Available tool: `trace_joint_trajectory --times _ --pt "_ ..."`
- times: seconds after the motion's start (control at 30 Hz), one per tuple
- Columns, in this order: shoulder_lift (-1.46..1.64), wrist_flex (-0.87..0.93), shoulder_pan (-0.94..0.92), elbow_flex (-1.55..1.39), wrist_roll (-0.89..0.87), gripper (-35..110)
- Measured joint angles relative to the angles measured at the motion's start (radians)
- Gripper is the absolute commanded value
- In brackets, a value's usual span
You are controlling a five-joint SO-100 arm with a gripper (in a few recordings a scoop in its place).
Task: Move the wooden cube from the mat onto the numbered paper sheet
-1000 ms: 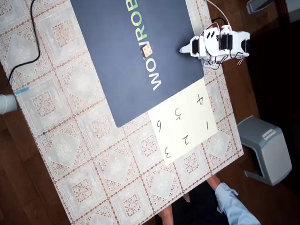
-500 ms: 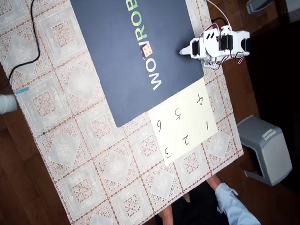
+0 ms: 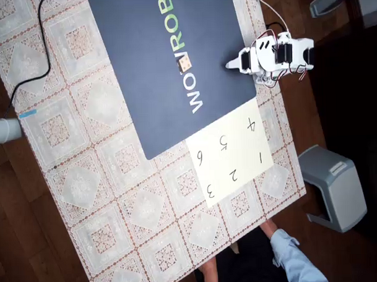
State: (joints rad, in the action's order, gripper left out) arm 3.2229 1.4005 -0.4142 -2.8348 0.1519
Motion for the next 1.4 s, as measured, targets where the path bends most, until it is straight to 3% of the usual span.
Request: trace_joint_trajectory --times 0.13,0.37,0.57,0.67,0.77,0.9,1.07,1.13,1.27,1.4 --pt "-0.115 -0.003 -0.023 0.048 0.046 0" --pt "-0.509 -0.037 -0.092 0.419 0.523 0" --pt "-0.876 -0.166 -0.229 0.811 0.614 0" --pt "-1.043 -0.196 -0.242 1.017 0.689 17" --pt "-1.206 -0.198 -0.238 1.227 0.764 17" --pt "-1.417 -0.212 -0.253 1.470 0.709 11" --pt "-1.640 -0.175 -0.267 1.733 0.457 8" --pt "-1.689 -0.172 -0.249 1.758 0.387 19" --pt "-1.669 -0.267 -0.179 1.580 0.339 30" --pt "-1.534 -0.474 -0.172 1.210 0.255 25"
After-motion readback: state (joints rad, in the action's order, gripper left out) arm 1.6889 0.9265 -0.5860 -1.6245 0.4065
